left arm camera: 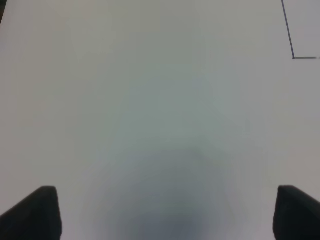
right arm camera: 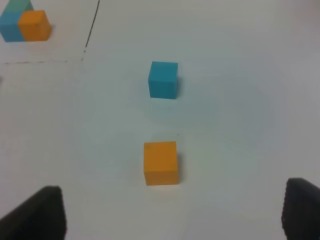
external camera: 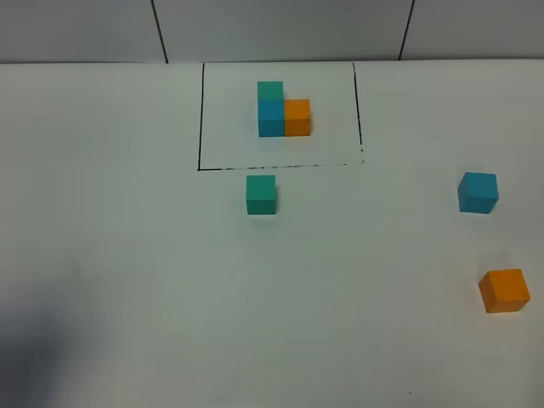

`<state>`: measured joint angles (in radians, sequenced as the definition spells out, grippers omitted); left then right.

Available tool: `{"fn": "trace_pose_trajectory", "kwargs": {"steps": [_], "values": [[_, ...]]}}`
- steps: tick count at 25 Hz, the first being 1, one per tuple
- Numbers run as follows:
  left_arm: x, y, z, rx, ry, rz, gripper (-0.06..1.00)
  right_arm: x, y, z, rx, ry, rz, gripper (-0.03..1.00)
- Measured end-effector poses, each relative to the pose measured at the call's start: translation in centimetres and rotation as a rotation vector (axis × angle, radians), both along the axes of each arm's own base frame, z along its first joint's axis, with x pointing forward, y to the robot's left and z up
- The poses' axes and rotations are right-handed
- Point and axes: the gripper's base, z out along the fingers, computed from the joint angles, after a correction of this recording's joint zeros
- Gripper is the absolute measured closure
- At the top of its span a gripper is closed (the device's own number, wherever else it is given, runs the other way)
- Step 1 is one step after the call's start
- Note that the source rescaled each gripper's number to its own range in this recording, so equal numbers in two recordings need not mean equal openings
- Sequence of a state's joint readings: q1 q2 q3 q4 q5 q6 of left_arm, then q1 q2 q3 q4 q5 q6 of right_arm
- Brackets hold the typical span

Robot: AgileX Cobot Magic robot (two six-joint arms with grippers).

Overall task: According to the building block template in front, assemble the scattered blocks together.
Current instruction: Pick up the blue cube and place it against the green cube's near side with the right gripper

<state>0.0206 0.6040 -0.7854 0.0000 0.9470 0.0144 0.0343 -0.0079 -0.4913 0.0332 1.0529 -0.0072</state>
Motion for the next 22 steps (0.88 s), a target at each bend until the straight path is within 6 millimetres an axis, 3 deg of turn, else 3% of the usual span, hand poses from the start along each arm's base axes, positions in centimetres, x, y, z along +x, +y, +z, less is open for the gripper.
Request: {"fn": "trace_pose_trajectory", "kwargs": {"steps": [6,9,17,22], "values": [[-5.1,-0.3,-1.9,-0.022,-0.070,-0.005,0.16,0.0,0.0,0.0,0.005,0.000,0.003,0.22],[-6.5,-0.3,-3.0,-0.032,-0.077,0.000,0.16,0.0,0.1,0.0,0.013,0.000,0.009,0.22],[-8.2,-0.7,-6.2,-0.059,-0.089,-0.024,0.16,0.0,0.1,0.0,0.016,0.001,0.011,0.22],[-8.9,-0.8,-6.8,-0.054,-0.124,-0.036,0.17,0.0,0.1,0.0,0.016,0.001,0.011,0.22]]}}
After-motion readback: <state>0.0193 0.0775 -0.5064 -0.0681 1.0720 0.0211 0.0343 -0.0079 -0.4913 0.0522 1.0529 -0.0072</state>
